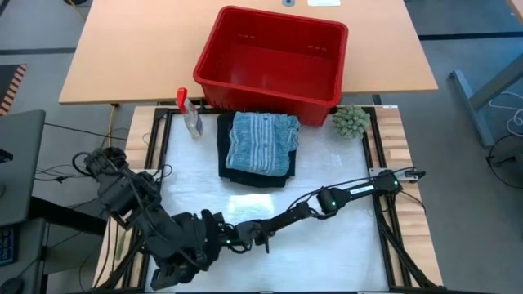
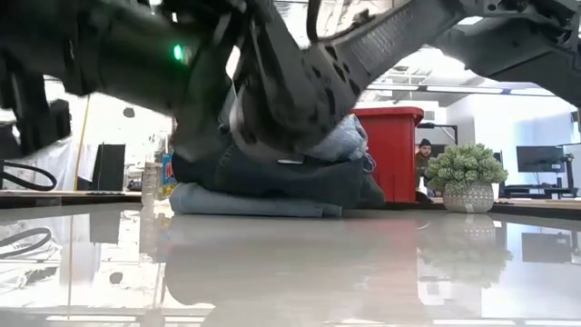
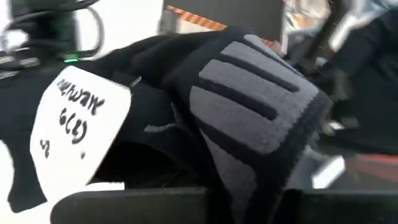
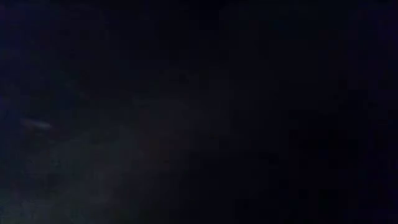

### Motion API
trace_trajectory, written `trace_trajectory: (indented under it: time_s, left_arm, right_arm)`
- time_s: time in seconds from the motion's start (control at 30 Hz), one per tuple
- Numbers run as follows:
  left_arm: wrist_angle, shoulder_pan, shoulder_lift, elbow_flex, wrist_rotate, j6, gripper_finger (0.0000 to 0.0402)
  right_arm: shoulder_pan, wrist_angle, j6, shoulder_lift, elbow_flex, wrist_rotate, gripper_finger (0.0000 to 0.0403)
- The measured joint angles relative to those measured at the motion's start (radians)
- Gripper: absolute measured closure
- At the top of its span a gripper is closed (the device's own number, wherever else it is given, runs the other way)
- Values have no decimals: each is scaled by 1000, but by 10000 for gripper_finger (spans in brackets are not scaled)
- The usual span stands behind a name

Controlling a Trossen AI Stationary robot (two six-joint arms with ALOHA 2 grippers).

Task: Fold Laundry from Bin
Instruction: Fold the black underwear from the red laundry

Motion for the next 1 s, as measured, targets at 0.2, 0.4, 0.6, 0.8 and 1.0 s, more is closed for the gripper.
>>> trace_trajectory:
  time_s: [0.2, 0.4, 0.6, 0.8, 1.0]
  left_arm:
    - [-30, -3, 0, 0, -104, -129, 401]
    - [-31, -63, 0, 0, -294, -227, 401]
    - [-99, -134, 0, 0, -383, -310, 401]
    - [-219, -133, -4, -31, -404, -369, 401]
    - [-215, -27, -11, -39, -315, -188, 401]
  right_arm:
    - [10, 41, -105, 0, 81, -29, 386]
    - [-14, 219, -104, -3, 109, -142, 386]
    - [-34, 332, -31, -5, 110, -221, 386]
    - [-25, 370, 5, -4, 109, -266, 385]
    - [-26, 392, 47, -8, 109, -278, 385]
